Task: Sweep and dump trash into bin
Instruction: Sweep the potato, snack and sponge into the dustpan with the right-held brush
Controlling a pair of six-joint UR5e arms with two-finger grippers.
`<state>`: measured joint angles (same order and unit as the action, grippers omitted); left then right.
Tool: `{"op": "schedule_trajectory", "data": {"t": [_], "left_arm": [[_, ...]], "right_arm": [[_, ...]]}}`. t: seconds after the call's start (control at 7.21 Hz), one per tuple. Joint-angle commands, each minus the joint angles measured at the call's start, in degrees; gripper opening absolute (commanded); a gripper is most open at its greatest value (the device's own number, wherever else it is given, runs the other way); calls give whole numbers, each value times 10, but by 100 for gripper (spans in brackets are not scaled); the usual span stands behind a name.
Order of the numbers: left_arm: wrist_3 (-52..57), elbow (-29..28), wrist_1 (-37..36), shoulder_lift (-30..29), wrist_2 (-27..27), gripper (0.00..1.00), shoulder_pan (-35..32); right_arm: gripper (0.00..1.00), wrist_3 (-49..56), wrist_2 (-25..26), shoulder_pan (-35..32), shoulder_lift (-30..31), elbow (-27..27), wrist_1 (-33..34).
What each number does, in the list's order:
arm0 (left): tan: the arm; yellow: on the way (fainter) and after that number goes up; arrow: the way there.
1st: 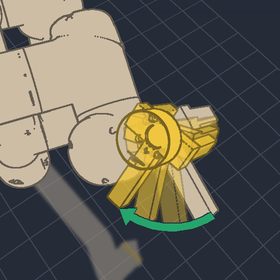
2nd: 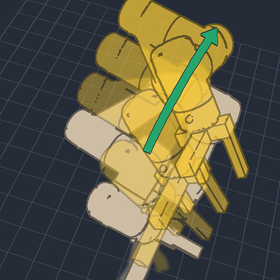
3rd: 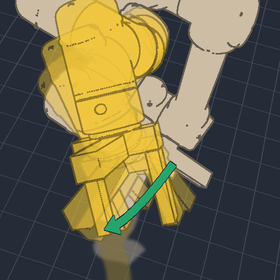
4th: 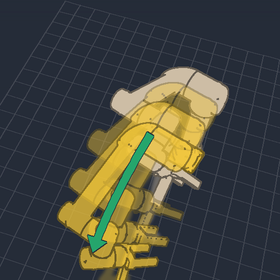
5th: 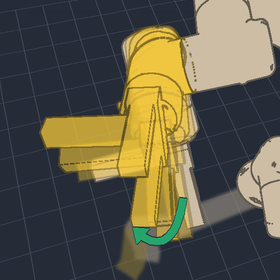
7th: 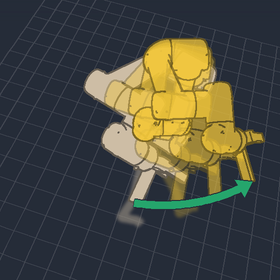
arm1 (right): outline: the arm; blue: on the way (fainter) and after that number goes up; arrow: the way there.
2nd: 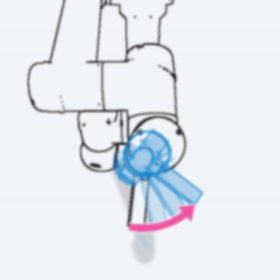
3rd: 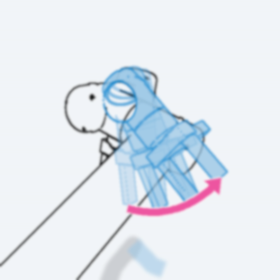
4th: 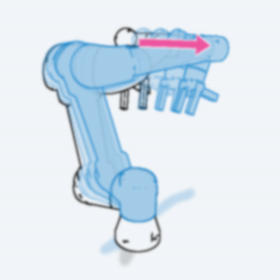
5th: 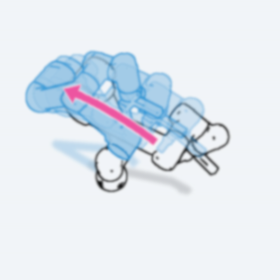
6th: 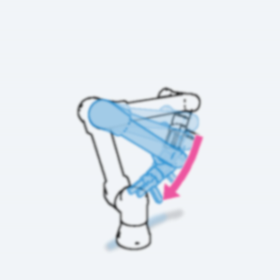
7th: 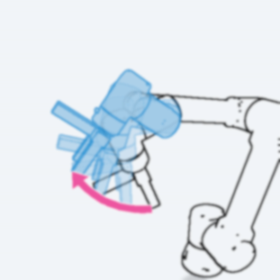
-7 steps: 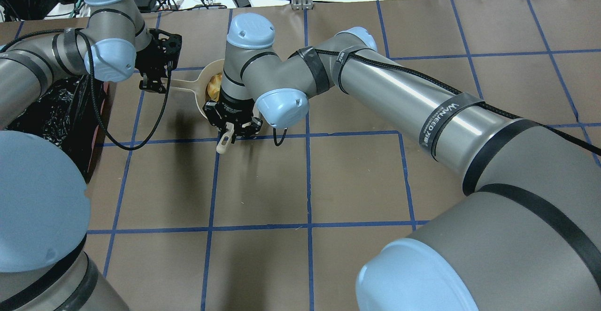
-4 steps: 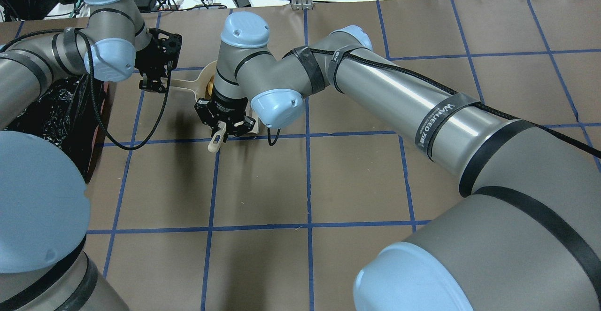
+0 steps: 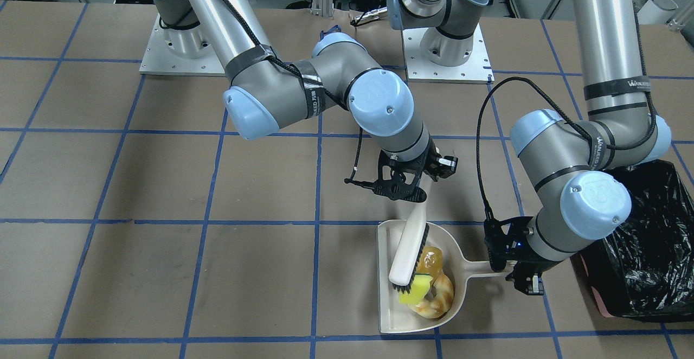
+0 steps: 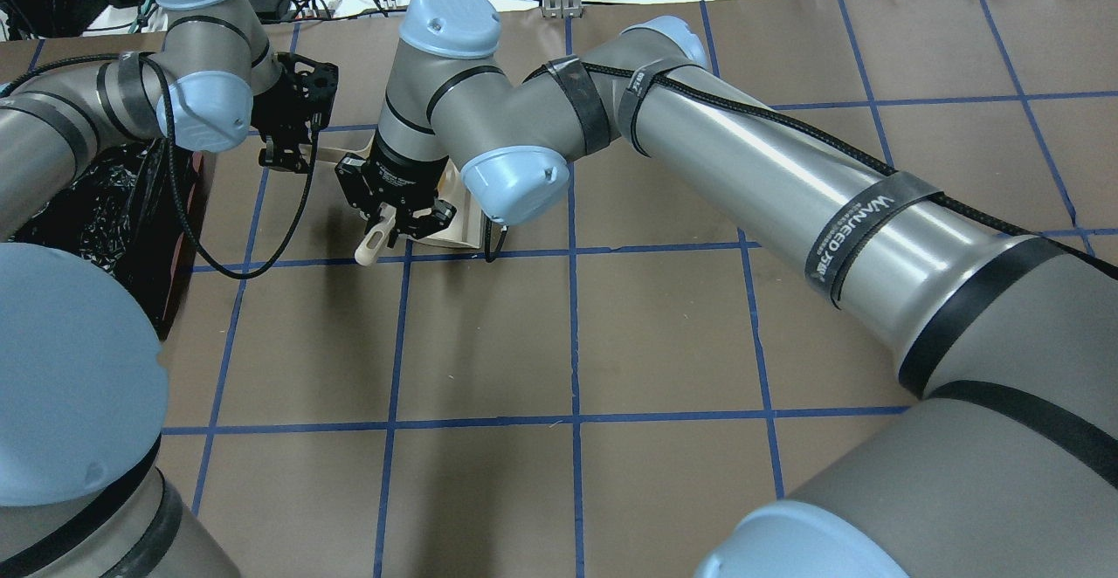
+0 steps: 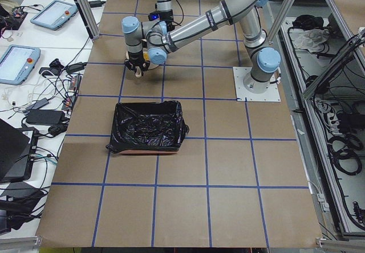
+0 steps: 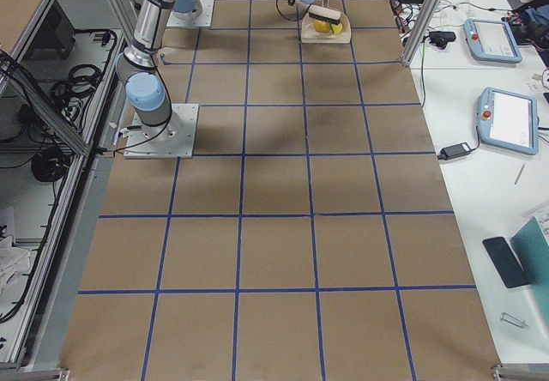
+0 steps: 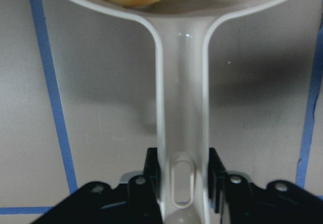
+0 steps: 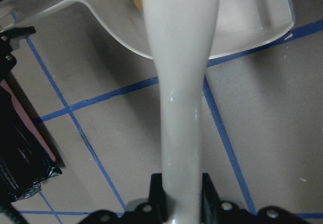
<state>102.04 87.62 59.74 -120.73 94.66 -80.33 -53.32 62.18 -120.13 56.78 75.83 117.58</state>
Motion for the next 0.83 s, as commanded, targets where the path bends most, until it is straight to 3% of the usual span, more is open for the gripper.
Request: {"op": "schedule_trajectory", "data": {"t": [0.0, 0.28, 0.55, 0.69], "left_arm": [[0, 0, -1, 0, 0, 13, 0], [0, 0, -1, 0, 0, 13, 0], [2, 0, -1, 2, -4, 13, 0], [3, 0, 0, 8, -36, 12, 10]], "right_arm": [[0, -28, -19, -1, 25, -1, 0], [0, -36, -16, -2, 27, -2, -2], [0, 28, 18, 44, 41, -1, -78], [0, 110, 49, 78, 60, 4, -132]]}}
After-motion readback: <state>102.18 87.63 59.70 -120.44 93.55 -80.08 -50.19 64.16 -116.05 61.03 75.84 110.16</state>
